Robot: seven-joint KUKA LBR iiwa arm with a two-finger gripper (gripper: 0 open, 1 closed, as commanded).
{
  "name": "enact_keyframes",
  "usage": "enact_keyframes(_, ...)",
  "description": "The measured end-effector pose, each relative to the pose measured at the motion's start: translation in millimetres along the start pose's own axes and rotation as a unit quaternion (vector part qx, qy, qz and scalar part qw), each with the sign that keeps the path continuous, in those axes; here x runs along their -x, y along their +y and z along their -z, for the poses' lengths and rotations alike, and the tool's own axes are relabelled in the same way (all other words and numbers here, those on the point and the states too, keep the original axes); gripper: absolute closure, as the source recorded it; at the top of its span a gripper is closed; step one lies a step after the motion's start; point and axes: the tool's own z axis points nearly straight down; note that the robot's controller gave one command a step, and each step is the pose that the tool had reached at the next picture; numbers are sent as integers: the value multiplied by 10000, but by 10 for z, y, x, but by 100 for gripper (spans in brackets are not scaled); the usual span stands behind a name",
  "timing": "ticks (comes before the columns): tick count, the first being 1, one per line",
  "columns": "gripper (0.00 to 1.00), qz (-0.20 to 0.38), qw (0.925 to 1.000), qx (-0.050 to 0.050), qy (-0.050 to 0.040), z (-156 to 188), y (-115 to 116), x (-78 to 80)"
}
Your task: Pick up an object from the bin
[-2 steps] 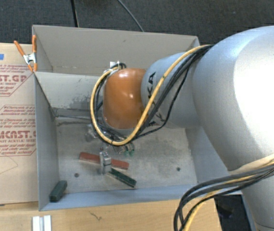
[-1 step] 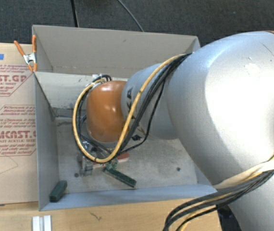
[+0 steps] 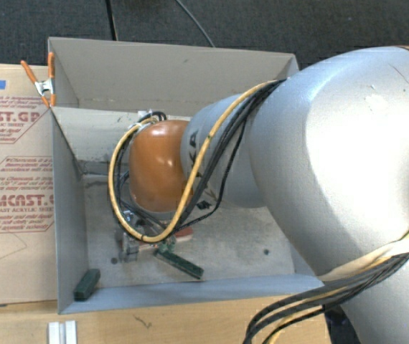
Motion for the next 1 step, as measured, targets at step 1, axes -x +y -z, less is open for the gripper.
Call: enact_keyframes(1, 100, -62, 10000, -9, 39, 435, 75, -10)
